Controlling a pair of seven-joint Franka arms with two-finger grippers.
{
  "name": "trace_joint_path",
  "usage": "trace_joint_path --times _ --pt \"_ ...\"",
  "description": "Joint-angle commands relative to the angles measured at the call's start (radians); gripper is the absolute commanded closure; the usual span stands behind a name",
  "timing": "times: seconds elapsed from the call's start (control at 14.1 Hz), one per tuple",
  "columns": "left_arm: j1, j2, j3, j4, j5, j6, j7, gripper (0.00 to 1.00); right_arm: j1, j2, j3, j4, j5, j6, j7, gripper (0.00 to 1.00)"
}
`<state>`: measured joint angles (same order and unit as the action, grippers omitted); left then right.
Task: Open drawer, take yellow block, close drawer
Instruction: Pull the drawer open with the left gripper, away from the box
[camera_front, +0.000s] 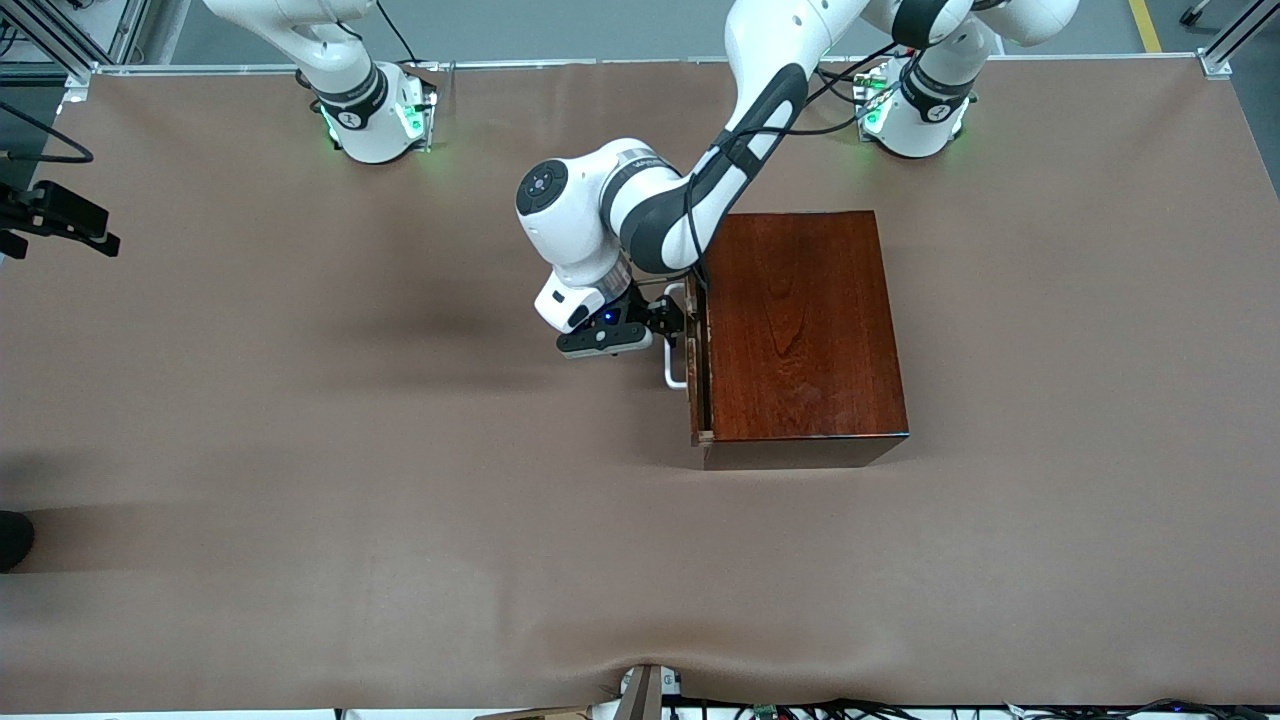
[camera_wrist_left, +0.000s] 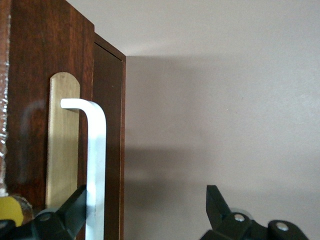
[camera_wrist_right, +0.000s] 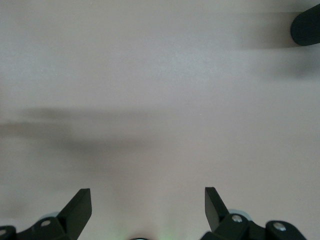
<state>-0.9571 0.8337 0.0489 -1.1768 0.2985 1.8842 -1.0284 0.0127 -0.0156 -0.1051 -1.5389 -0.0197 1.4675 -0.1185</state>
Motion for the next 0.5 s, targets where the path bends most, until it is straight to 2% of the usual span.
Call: trace_joint_path --times 0.0,0.43 --pt "-0.014 0.027 -0.009 0.037 0.014 0.035 -0.051 0.0 -0.008 -0.006 0.004 -0.003 0.01 -0.004 -0.007 0.0" --pt "-0.026 0.033 -0.015 0.039 0.005 0.085 -0.133 0.0 -0.01 -0.006 0.004 -0.003 0.01 -0.004 -0.007 0.0"
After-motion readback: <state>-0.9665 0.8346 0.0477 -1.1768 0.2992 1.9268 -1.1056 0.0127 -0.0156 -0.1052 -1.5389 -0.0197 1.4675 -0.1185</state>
